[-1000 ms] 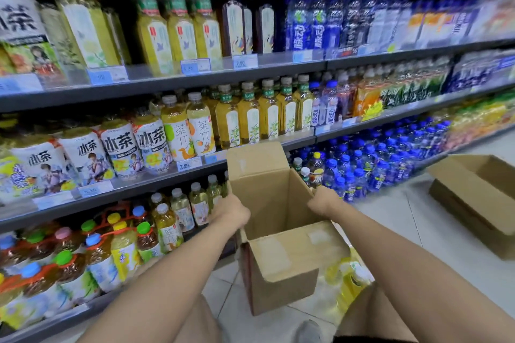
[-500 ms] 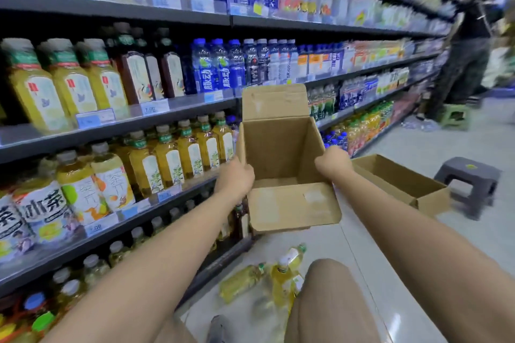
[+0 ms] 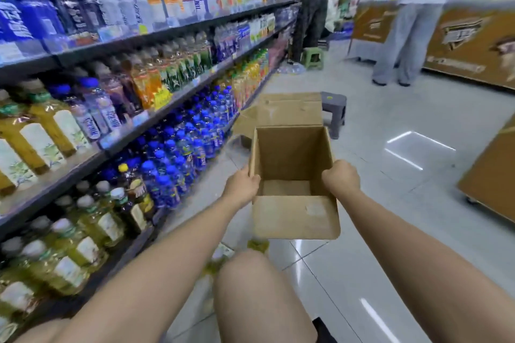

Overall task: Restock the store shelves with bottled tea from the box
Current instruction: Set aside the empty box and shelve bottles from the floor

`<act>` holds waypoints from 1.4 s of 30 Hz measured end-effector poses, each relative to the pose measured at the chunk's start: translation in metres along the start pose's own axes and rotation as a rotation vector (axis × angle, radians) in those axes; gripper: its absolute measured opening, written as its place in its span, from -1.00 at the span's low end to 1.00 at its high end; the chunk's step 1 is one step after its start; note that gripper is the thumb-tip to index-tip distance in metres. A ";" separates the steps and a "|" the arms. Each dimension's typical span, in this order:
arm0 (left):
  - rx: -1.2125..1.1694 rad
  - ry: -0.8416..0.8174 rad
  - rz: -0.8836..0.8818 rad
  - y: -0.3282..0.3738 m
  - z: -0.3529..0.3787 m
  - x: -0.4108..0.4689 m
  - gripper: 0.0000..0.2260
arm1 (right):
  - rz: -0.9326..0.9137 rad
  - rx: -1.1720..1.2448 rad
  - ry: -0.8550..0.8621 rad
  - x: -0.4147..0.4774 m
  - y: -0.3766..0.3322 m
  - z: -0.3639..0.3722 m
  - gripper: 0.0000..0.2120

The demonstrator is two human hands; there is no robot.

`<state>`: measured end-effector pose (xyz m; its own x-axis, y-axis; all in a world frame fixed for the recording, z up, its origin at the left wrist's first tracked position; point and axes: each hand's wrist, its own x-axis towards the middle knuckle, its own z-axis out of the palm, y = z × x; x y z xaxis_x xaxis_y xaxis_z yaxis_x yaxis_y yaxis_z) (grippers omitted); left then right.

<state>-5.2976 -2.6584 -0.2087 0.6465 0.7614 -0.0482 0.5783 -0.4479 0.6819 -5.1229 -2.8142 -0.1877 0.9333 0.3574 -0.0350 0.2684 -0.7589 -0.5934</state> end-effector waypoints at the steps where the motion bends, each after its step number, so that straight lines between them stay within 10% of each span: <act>1: 0.004 -0.049 0.015 0.000 0.018 0.004 -0.63 | 0.035 0.001 0.006 0.005 0.019 0.002 -0.91; 16: 0.068 -0.658 -0.019 -0.062 0.190 0.050 -0.64 | 0.327 -0.105 -0.228 0.048 0.216 0.103 -0.94; 23: 0.220 -0.630 0.076 -0.088 0.205 0.041 -0.62 | 0.325 -0.112 -0.231 0.039 0.233 0.135 -0.65; 26: 0.268 -0.563 0.117 -0.093 0.194 0.041 -0.55 | 0.129 -0.269 -0.122 0.036 0.212 0.138 -0.41; 31: 0.324 -0.445 0.110 -0.119 0.149 0.042 -0.55 | -0.335 -0.279 -0.170 0.026 0.127 0.151 -0.56; 42: 0.374 -0.297 -0.060 -0.275 0.064 0.014 -0.60 | -0.815 -0.401 -0.798 -0.054 0.026 0.303 -0.50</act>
<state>-5.4157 -2.5543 -0.4438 0.6891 0.6489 -0.3227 0.7231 -0.5865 0.3649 -5.2385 -2.6883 -0.4444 0.0831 0.9378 -0.3372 0.8963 -0.2182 -0.3860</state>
